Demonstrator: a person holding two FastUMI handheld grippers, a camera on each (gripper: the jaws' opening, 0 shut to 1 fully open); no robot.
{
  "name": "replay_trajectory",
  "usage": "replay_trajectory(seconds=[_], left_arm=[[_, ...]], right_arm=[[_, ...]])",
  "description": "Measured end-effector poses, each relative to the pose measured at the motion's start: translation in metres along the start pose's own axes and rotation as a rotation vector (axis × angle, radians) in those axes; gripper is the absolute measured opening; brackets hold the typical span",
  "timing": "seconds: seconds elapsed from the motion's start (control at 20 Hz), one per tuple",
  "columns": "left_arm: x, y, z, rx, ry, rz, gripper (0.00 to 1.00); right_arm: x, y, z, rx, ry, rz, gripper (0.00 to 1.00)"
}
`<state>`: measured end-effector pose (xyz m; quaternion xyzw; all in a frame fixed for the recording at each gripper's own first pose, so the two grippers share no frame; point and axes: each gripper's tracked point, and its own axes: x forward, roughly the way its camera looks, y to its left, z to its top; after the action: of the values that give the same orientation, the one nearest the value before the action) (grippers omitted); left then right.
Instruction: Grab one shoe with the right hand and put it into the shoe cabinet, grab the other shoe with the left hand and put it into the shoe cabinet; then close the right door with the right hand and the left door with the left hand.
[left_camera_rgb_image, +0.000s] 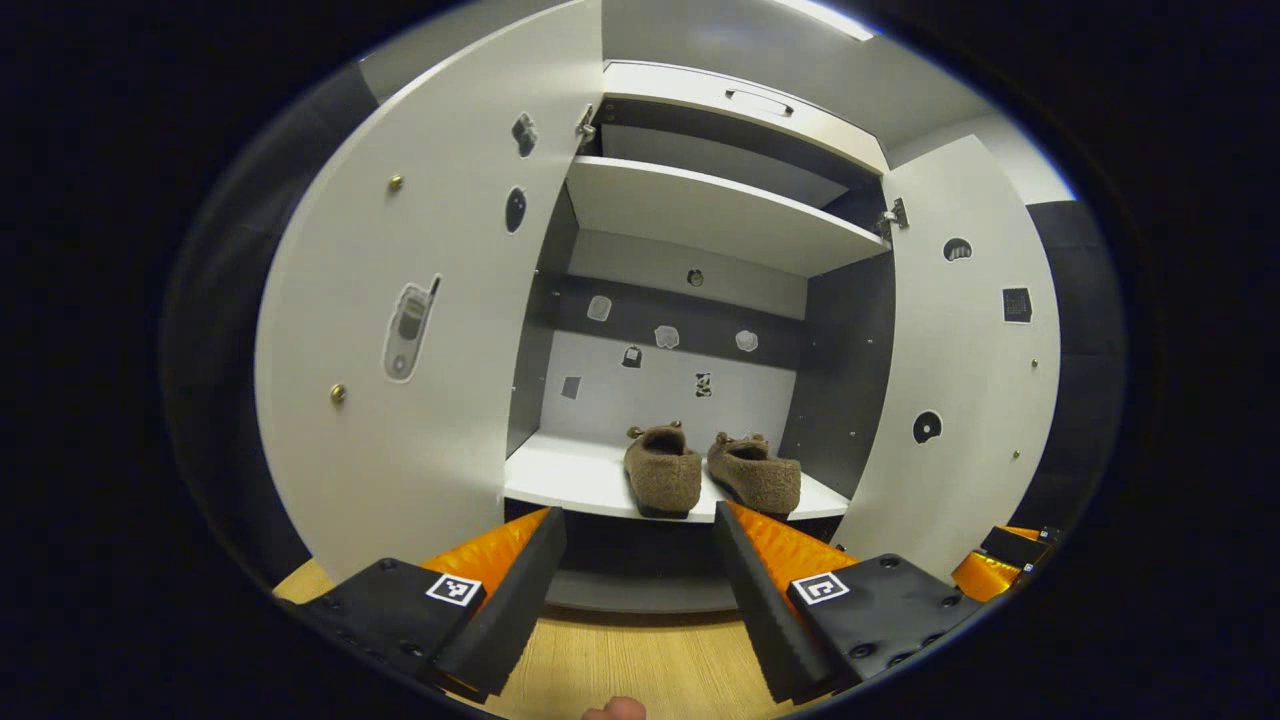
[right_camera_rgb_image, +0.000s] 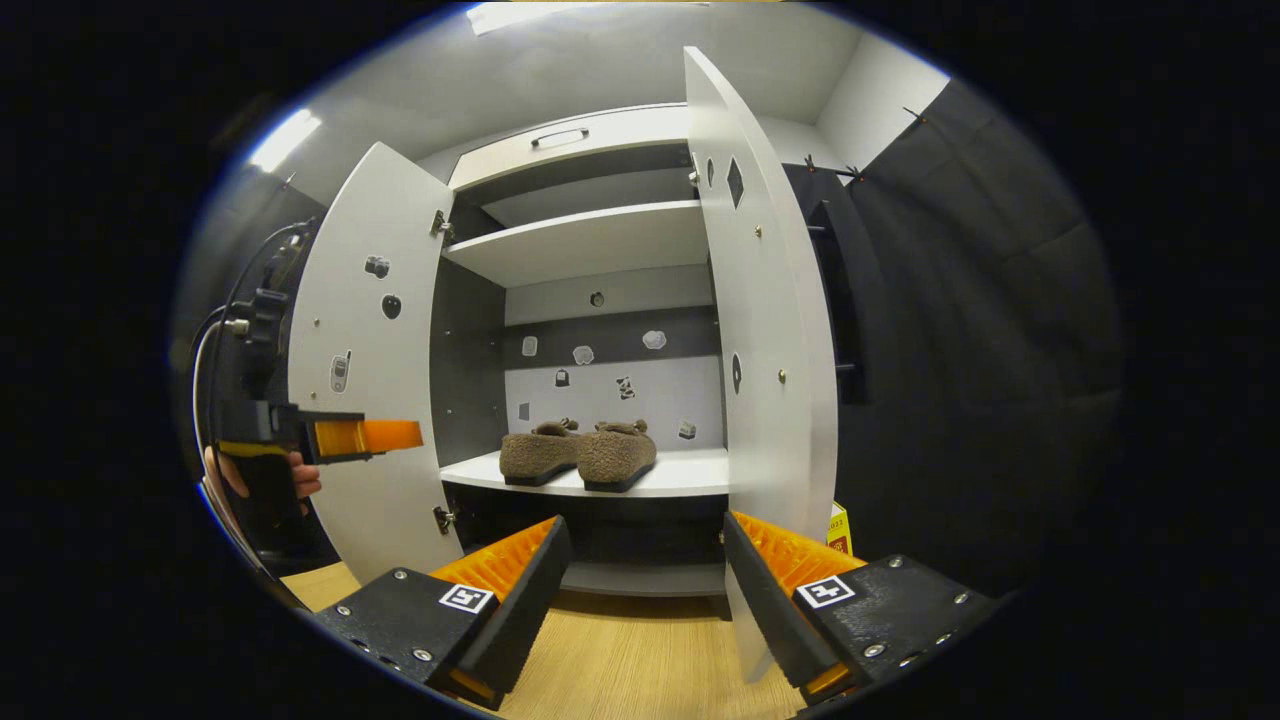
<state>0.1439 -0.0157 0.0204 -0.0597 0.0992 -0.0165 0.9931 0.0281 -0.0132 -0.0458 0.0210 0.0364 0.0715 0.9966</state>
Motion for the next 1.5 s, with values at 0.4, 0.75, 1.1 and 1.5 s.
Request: replay_trajectory(seconds=[0.4,0.75,1.1,1.5], left_arm=[[-0.046,0.042,-0.017,0.056,-0.073,0.176,0.99],[-0.064,0.022,-0.024,0.116,-0.095,0.138,0.99],[-0.068,0.012,-0.035,0.119,-0.081,0.1,0.94],[-0.07,0.025,-0.045,0.093,-0.05,0.127,0.99]], right_arm=[[-0.013,-0.011,0.032,0.017,-0.055,0.001,0.94],[-0.04,-0.124,0.116,-0.034,-0.144,-0.217,0.94],[-0.016,-0.195,0.145,-0.078,-0.131,-0.308,0.93],[0.015,-0.185,0.155,-0.096,-0.152,-0.278,0.94]])
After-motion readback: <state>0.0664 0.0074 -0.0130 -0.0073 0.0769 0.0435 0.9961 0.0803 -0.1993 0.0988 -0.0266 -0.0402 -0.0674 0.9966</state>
